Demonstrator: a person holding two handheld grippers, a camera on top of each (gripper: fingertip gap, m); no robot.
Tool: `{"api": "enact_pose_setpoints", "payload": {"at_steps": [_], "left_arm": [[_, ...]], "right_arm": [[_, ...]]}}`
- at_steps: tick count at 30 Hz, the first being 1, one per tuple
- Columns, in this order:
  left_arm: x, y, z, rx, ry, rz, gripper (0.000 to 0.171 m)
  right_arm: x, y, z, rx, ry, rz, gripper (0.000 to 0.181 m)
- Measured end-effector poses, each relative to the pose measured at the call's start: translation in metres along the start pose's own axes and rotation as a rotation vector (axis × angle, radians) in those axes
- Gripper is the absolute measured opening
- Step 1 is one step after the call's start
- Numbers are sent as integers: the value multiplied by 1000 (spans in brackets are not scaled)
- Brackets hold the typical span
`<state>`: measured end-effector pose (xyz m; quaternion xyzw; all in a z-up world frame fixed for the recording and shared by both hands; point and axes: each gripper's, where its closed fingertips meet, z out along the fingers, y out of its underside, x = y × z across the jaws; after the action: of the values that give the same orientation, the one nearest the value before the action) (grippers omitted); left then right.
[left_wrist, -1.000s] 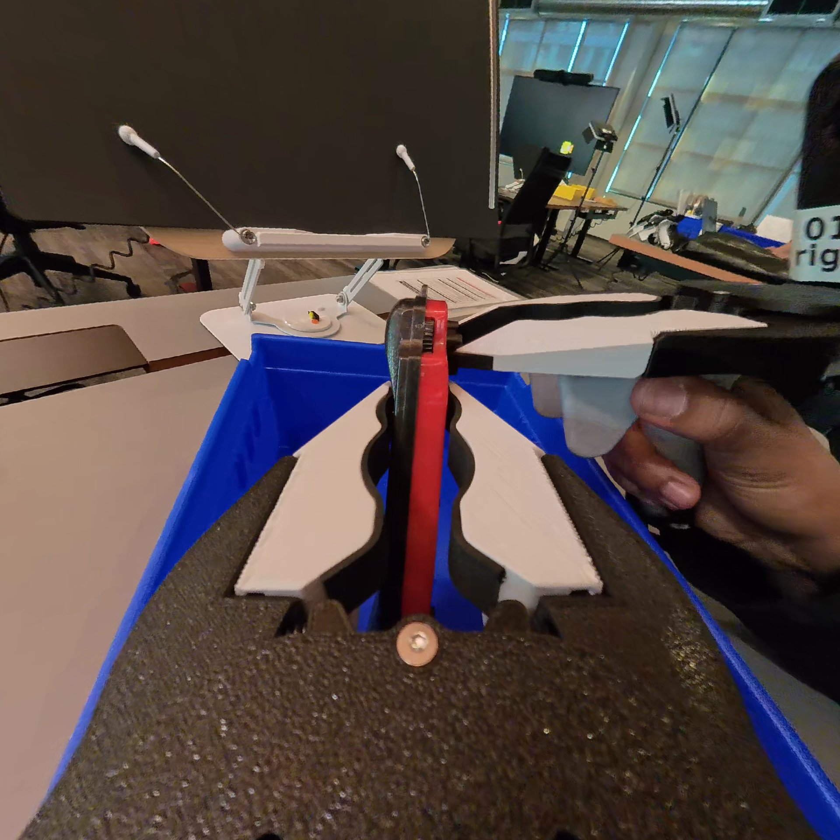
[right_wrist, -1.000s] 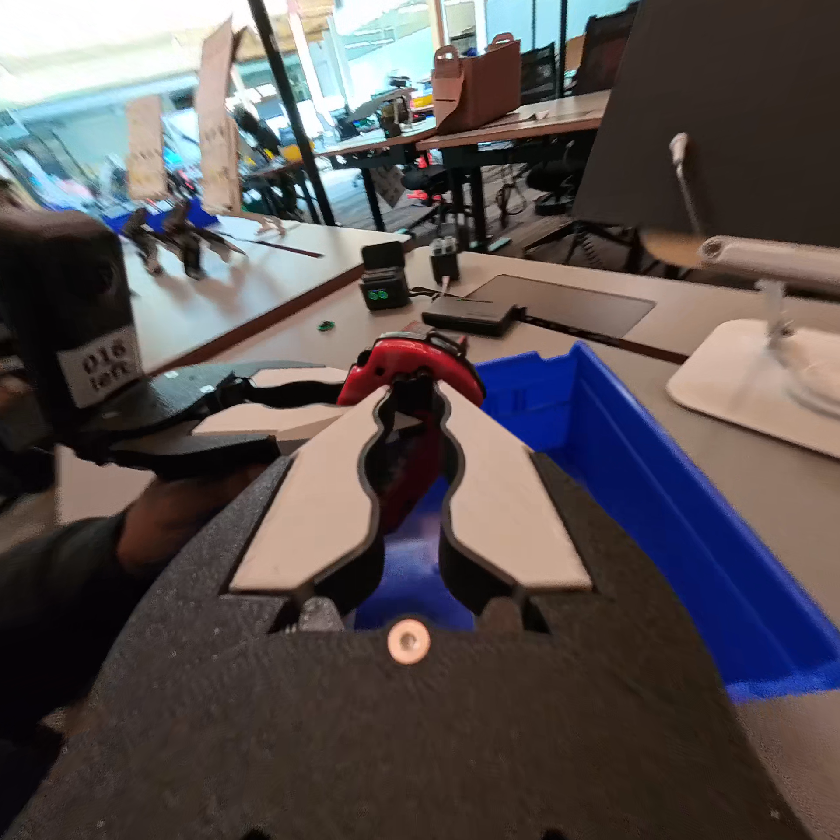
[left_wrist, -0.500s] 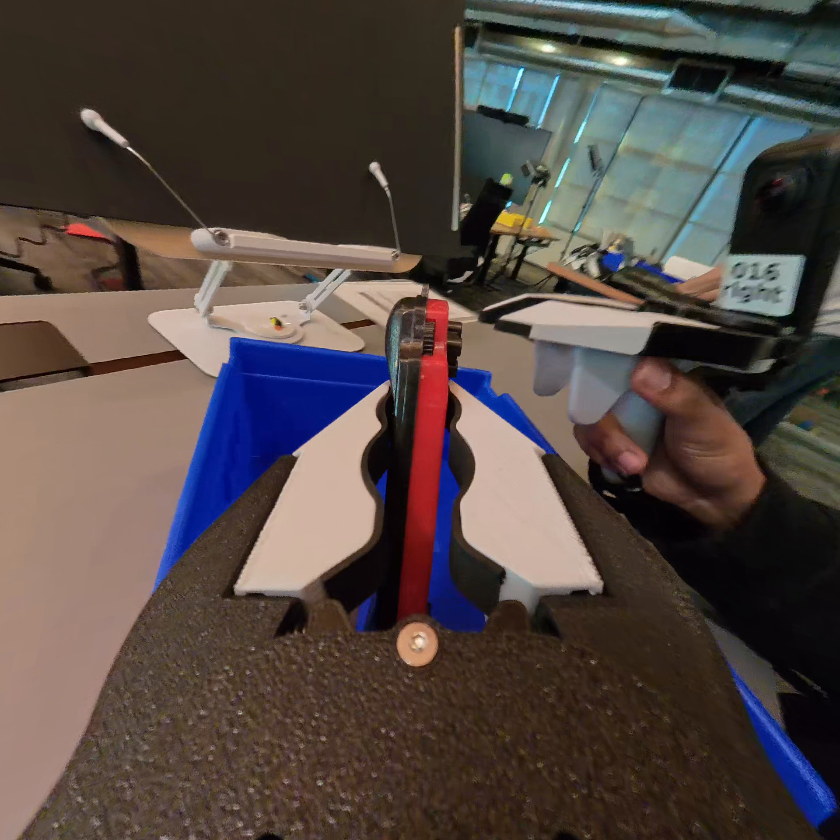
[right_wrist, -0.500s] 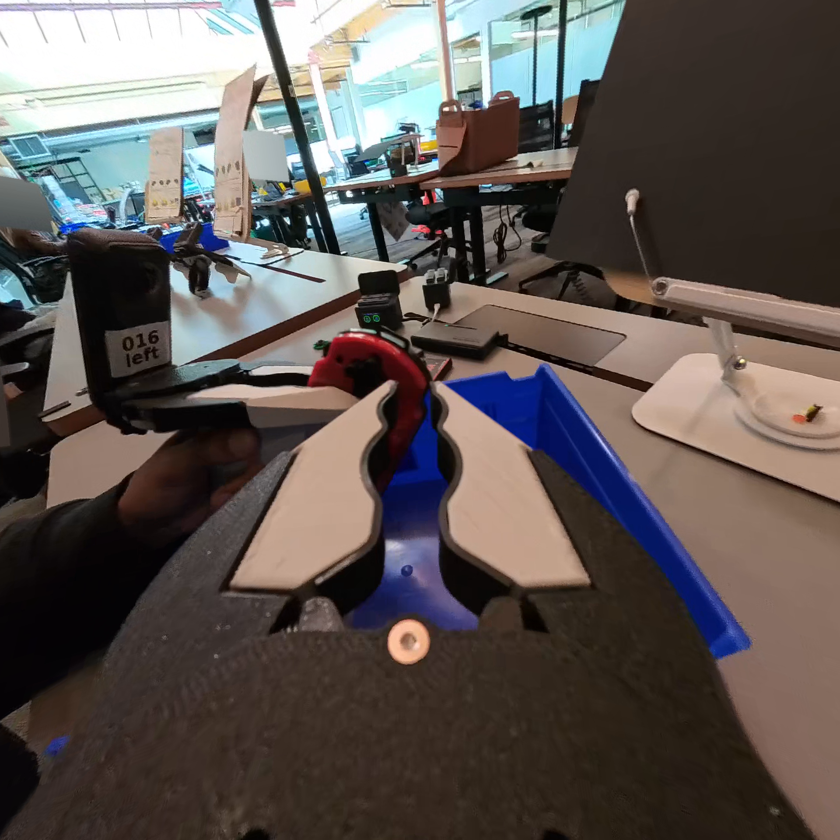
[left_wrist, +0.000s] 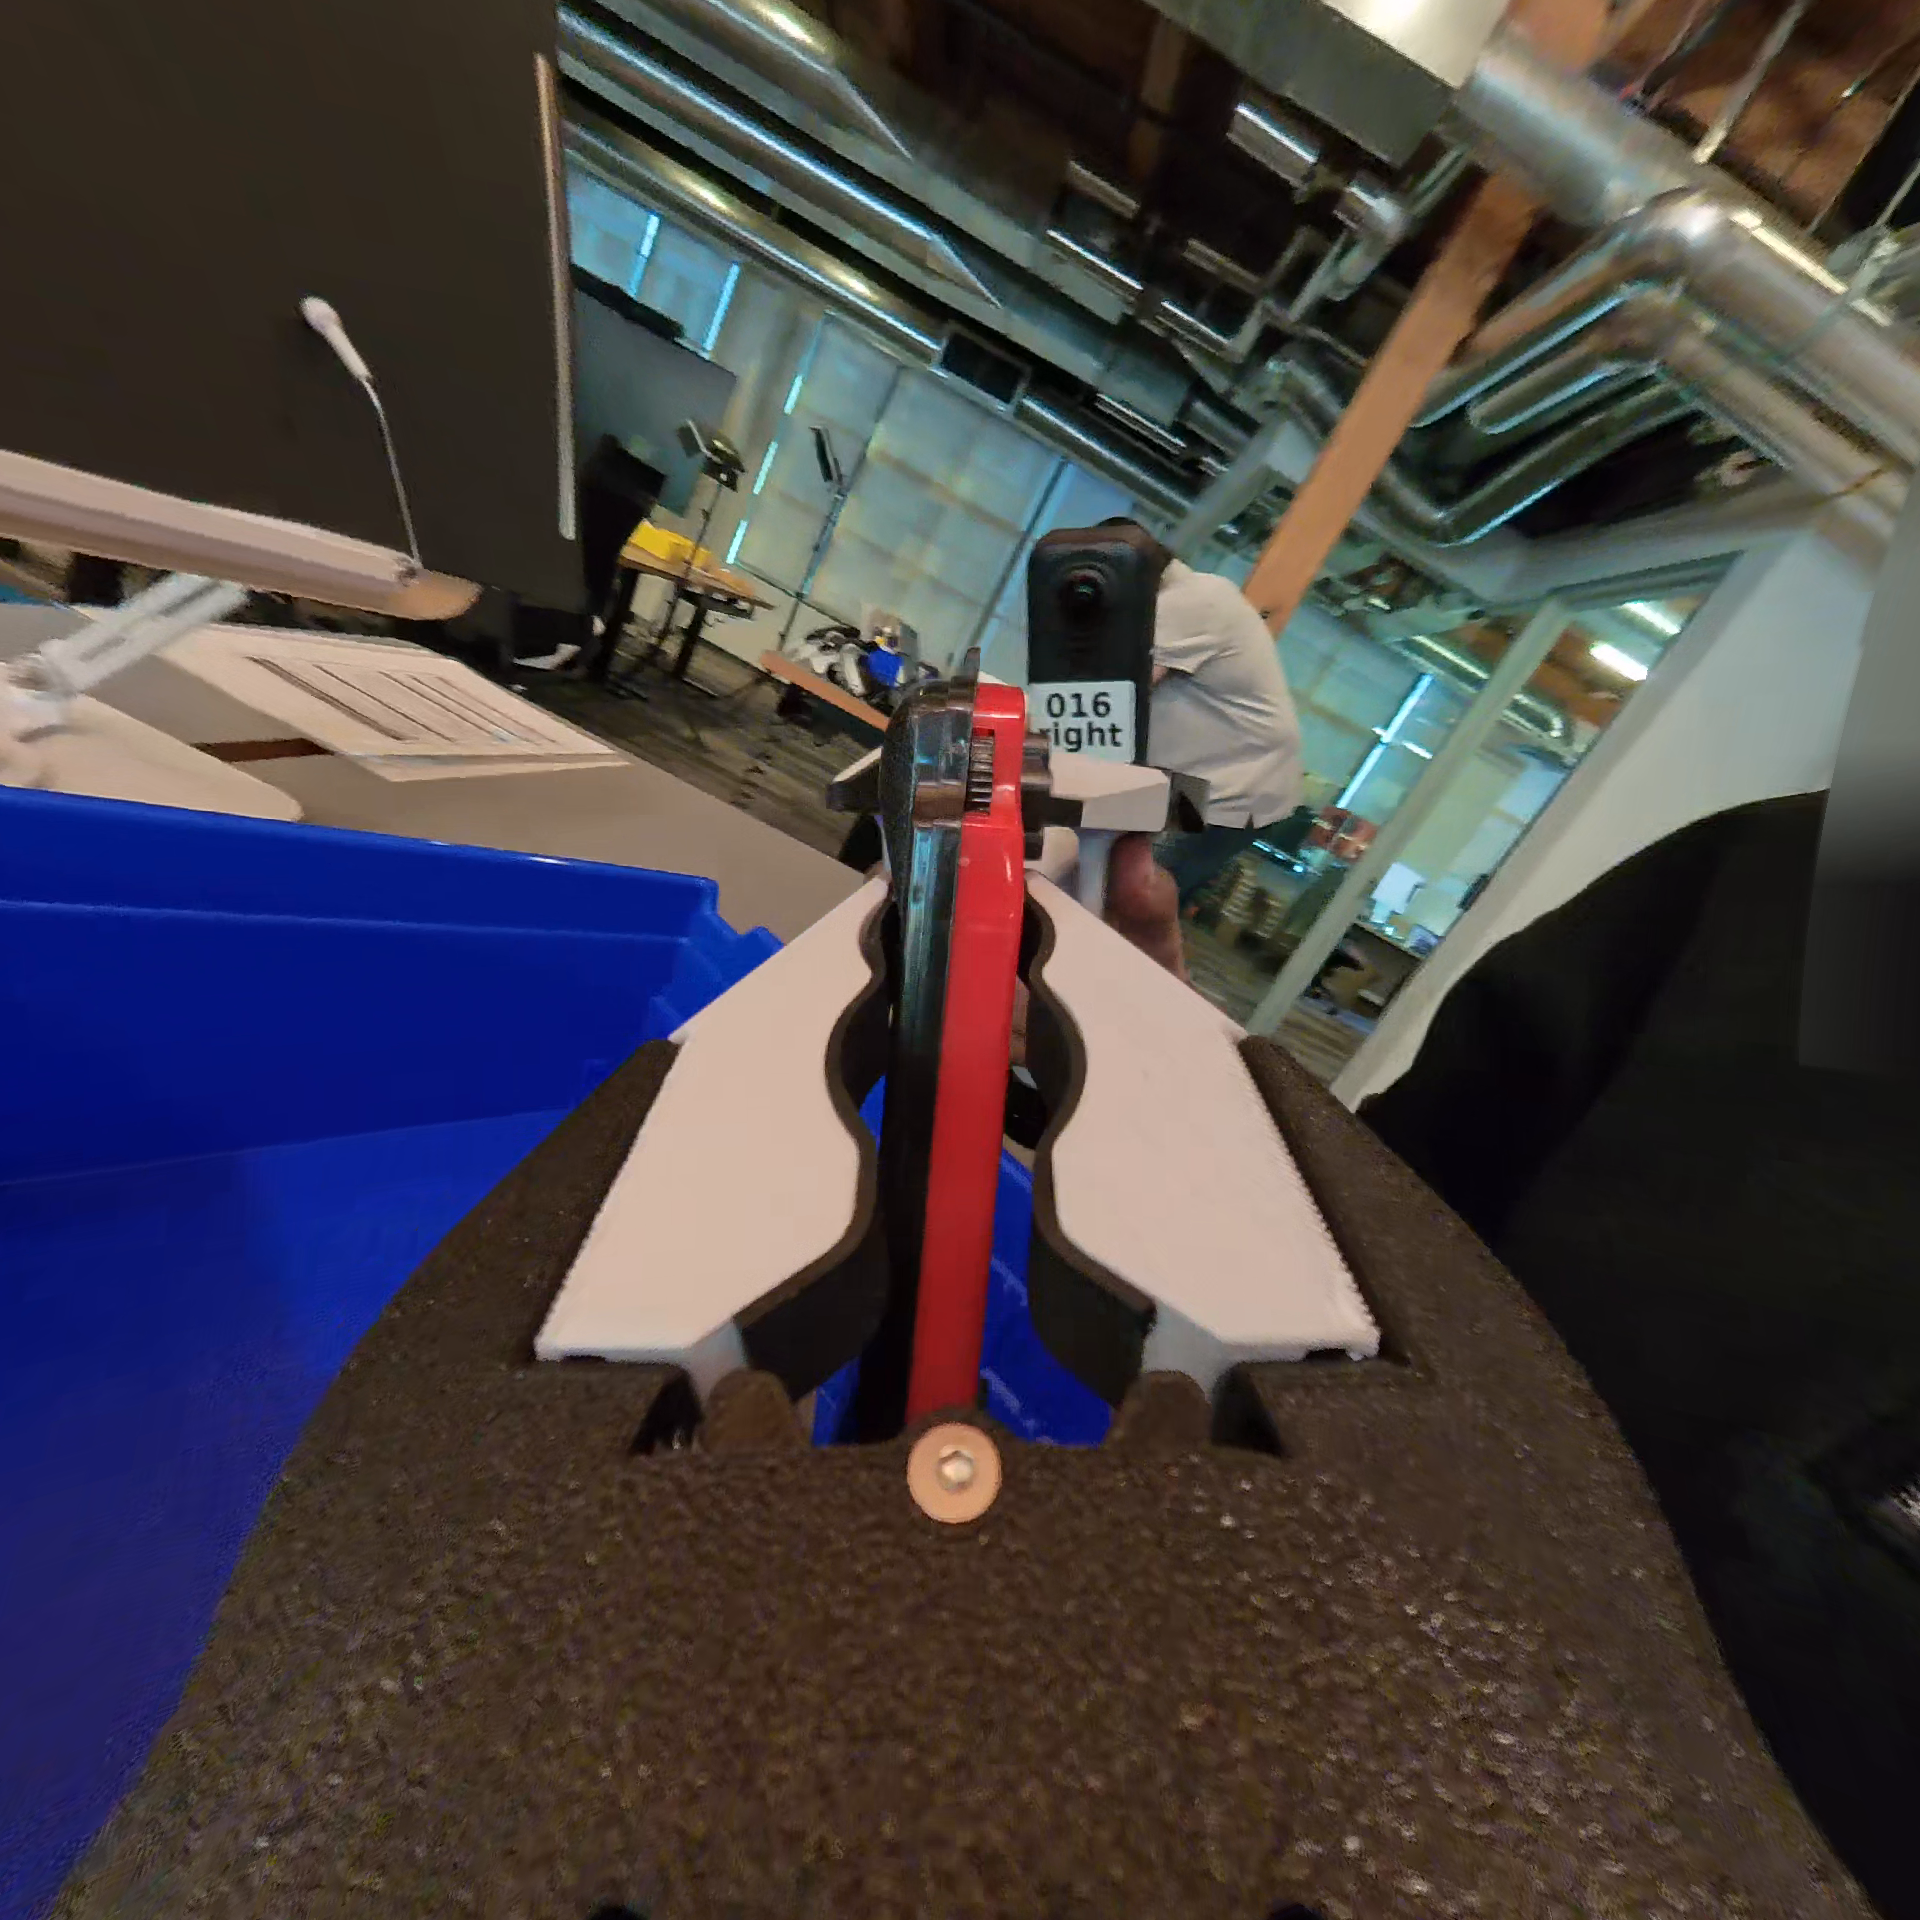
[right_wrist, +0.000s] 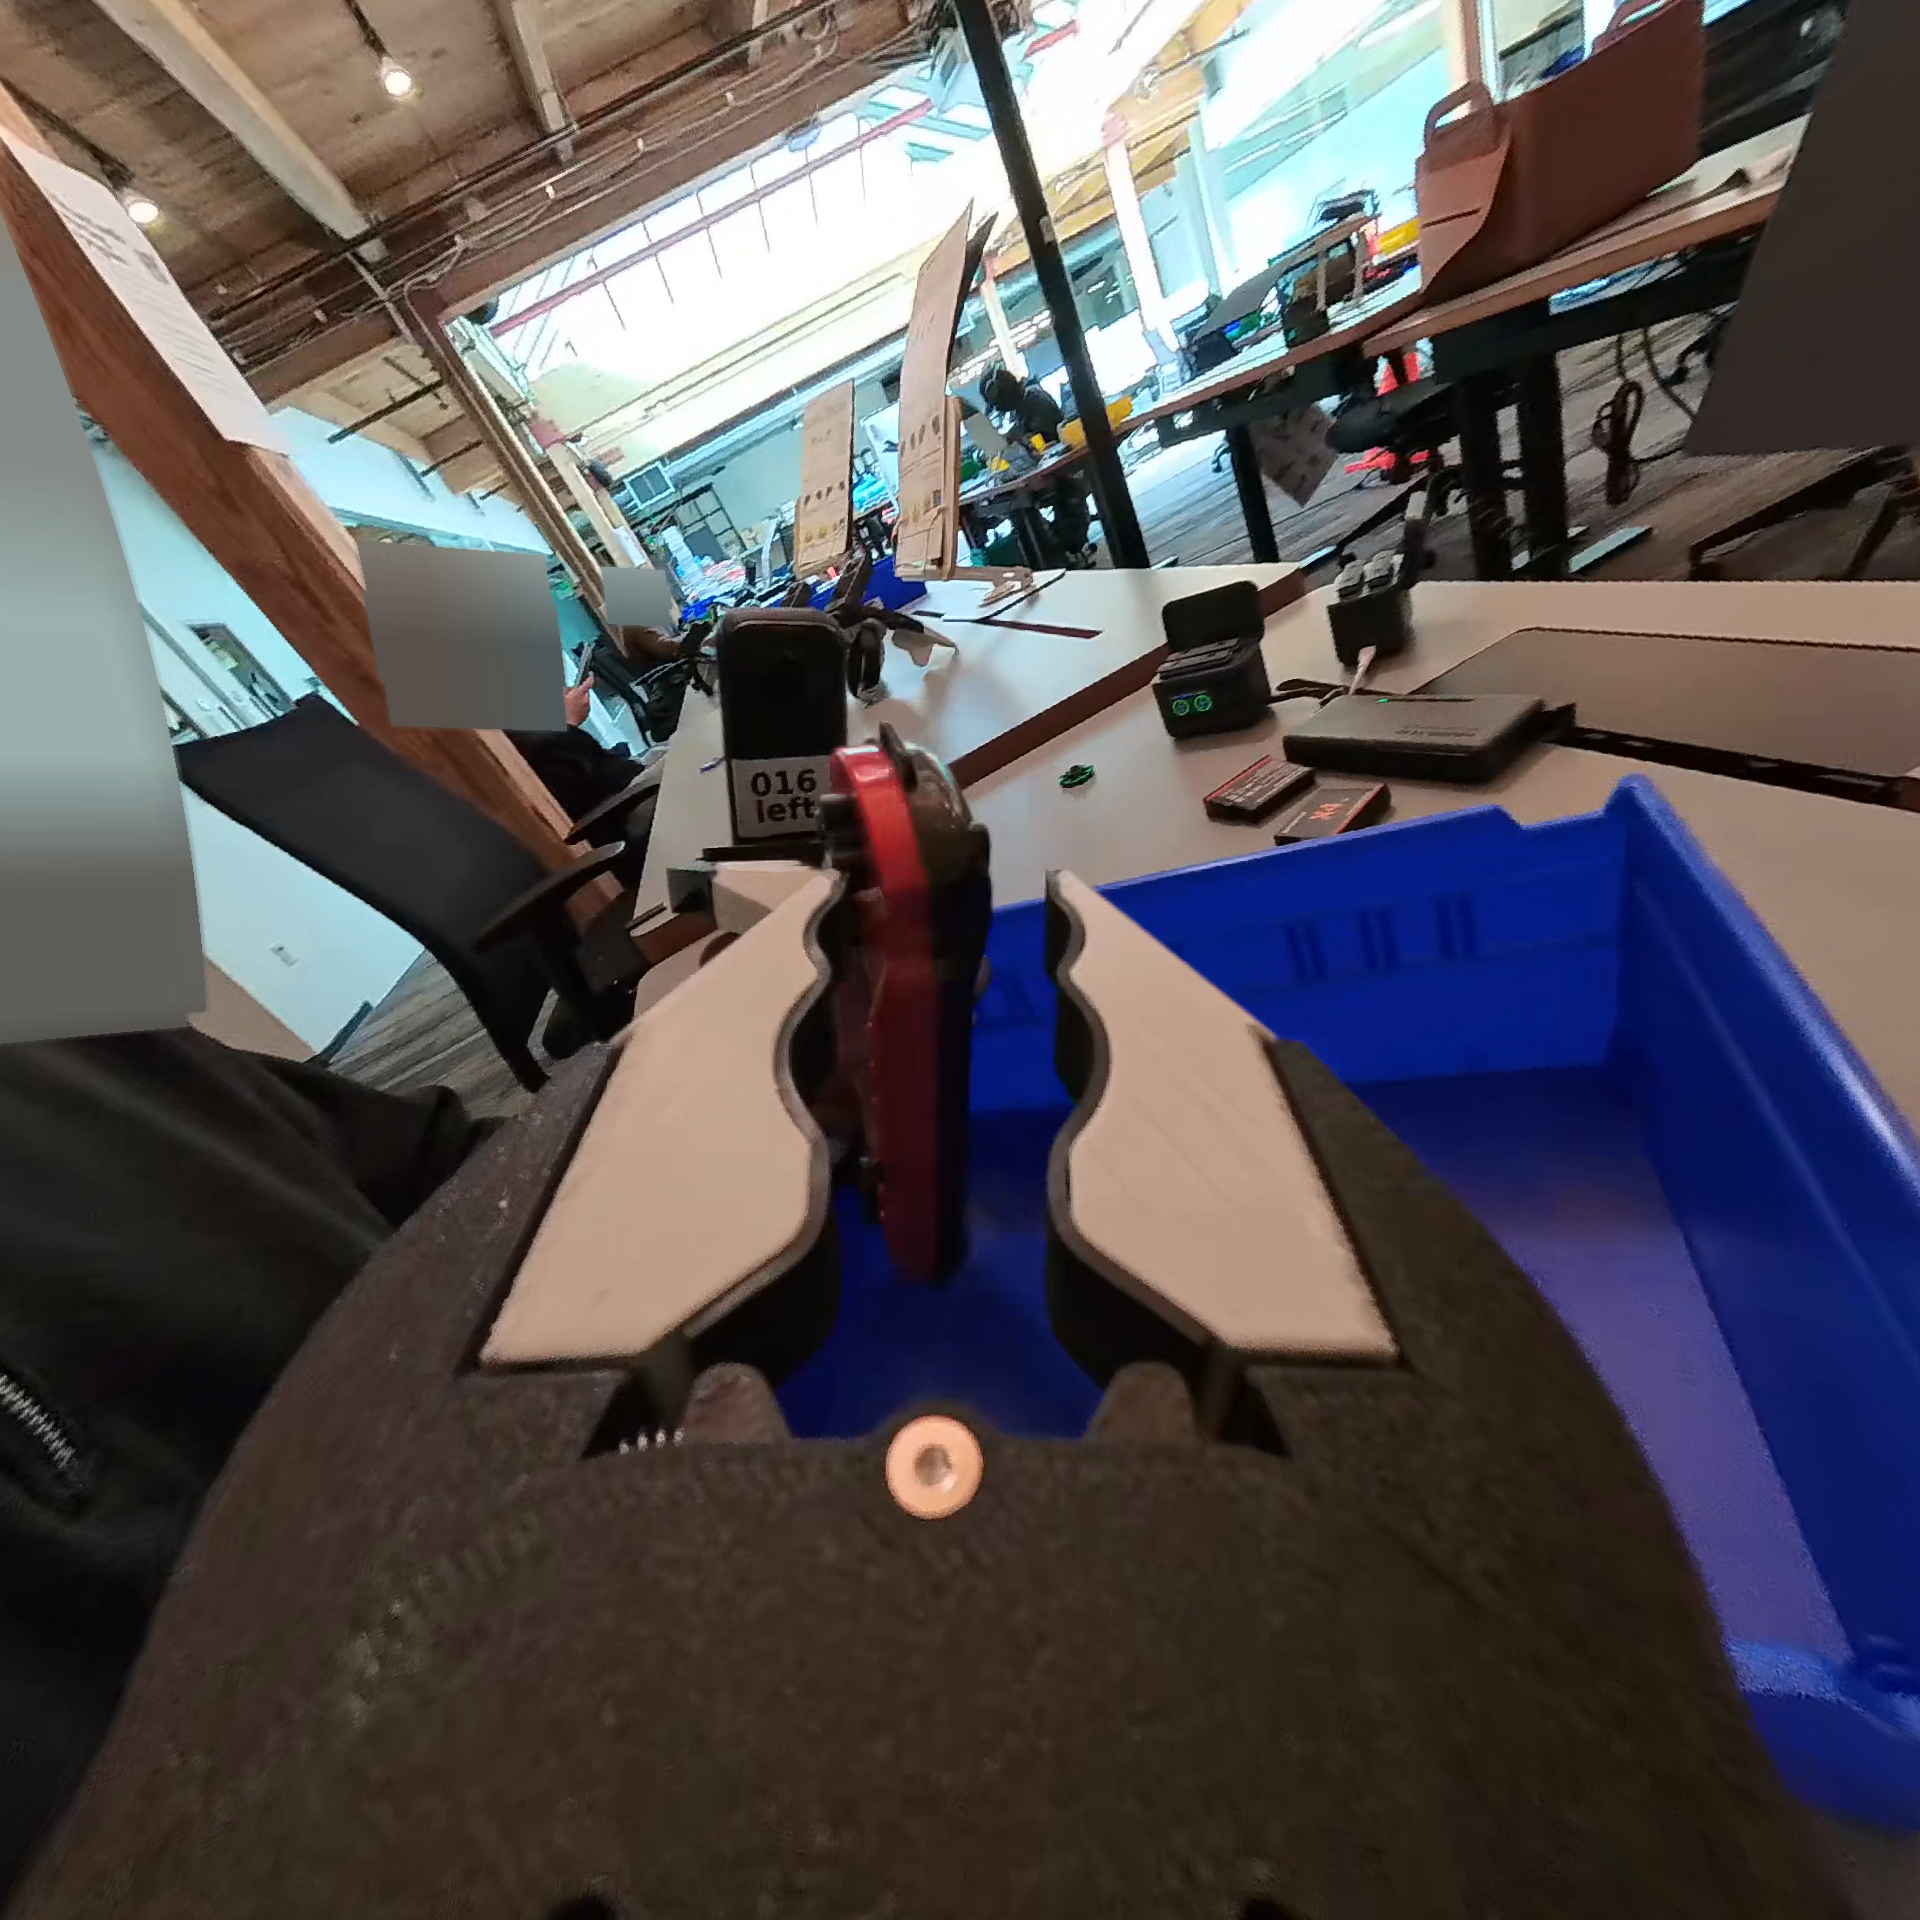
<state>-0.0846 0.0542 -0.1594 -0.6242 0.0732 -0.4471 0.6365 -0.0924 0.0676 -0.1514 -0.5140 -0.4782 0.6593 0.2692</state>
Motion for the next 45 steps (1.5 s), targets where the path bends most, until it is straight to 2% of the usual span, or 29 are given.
{"api": "enact_pose_setpoints", "payload": {"at_steps": [2,10,19,25,31,34,37,41,45], "left_arm": [[0,1,1,2,10,-23,19],[1,0,1,20,28,-65,18],[-4,-1,-1,33,15,-118,20],[-9,-4,-7,50,-35,-77,25],[-3,15,-3,-61,29,-127,26],[0,22,1,-115,16,-95,18],[-15,16,0,-72,-127,-23,16],[-42,-2,-16,40,-332,3,16],[-48,-8,-22,72,-436,78,16]], "right_arm": [[-3,-1,0,5,-27,12,24],[-3,-2,0,18,9,-4,22],[3,-3,3,65,41,59,20],[6,-9,0,95,67,69,21],[9,-15,-4,113,55,98,21],[7,-17,-2,129,40,99,22],[19,-18,-3,125,146,45,23],[42,-3,-11,2,416,-190,26],[36,22,2,-103,474,-256,20]]}}
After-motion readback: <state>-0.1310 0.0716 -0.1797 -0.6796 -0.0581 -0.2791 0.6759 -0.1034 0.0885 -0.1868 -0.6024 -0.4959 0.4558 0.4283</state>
